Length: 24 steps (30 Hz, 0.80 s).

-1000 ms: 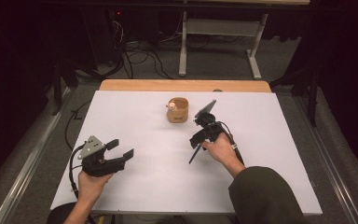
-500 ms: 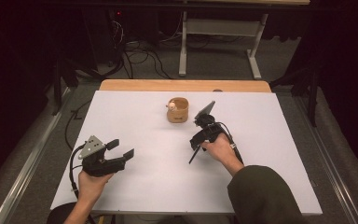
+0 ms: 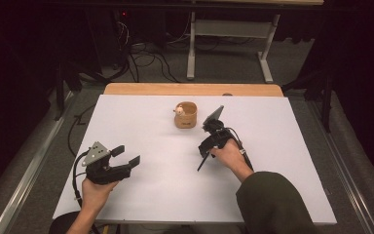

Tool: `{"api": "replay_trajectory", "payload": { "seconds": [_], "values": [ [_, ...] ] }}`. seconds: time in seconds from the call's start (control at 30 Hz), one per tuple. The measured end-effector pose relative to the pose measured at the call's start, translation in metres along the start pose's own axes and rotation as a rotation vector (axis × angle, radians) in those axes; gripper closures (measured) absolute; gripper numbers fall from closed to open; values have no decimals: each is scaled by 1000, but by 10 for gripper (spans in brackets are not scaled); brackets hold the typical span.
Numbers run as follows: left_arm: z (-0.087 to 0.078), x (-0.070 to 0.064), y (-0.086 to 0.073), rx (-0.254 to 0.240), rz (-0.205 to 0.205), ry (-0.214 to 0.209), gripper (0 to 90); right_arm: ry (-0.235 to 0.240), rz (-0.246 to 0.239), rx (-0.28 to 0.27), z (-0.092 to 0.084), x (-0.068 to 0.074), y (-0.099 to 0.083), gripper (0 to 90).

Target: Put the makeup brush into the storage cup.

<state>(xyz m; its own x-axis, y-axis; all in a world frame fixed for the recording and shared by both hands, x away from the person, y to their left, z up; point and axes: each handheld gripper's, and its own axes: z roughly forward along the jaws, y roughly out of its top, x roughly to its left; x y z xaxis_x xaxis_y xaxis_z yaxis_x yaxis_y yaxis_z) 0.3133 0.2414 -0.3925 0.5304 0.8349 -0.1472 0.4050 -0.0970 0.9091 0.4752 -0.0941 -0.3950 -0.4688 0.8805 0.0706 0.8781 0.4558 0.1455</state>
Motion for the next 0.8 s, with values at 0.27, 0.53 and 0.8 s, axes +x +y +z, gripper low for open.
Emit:
{"api": "replay_trajectory", "payload": {
  "seconds": [0.27,0.53,0.8],
  "values": [
    [0,0,0,0,1,-1,271,-34,-12,14,1,3,2,299],
    [-1,-1,0,-10,1,3,272,-62,-35,15,1,5,1,349],
    [-2,-1,0,-10,2,5,273,-103,-63,12,1,6,0,435]
  ]
}}
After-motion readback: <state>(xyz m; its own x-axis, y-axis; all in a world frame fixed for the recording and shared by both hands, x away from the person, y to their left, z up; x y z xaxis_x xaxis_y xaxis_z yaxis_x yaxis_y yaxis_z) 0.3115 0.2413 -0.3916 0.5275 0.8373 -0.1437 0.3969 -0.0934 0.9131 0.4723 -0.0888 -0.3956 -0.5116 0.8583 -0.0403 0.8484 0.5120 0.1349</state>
